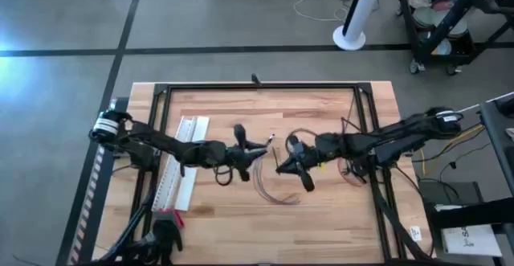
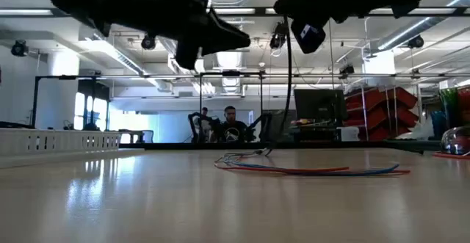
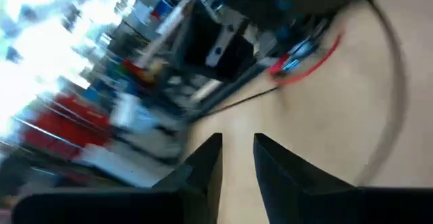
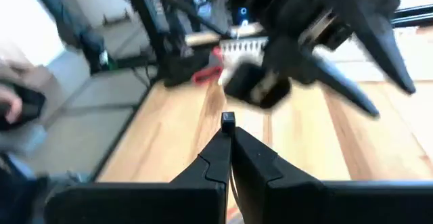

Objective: Ziptie cables
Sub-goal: Insert the bottom black ziptie into the black ziptie lock

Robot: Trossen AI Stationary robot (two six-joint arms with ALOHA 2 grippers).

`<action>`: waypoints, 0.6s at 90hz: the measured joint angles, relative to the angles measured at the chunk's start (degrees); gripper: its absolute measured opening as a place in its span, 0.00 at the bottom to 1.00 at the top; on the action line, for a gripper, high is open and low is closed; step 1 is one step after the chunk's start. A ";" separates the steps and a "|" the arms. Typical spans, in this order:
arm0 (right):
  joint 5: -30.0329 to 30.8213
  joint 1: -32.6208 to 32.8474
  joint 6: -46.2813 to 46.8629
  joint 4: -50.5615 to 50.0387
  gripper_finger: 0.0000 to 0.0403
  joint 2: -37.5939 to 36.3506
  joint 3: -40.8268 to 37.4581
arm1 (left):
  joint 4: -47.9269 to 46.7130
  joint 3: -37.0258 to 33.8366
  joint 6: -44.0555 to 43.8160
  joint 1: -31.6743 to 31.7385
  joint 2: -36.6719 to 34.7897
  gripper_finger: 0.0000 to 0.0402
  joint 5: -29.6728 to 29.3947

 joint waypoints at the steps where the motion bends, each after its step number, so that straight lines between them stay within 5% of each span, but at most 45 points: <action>1: 0.50 0.39 -0.50 0.14 0.00 0.18 -0.10 | -0.06 -0.28 -1.93 0.00 0.00 0.16 0.84; 20: 10.72 6.65 -5.89 5.31 0.00 2.09 -0.90 | 0.95 -2.67 -40.64 -0.04 4.79 0.16 4.37; 54: 16.56 6.86 -4.27 6.17 0.00 1.18 -0.24 | 9.11 -0.37 -77.46 0.33 17.40 0.16 10.35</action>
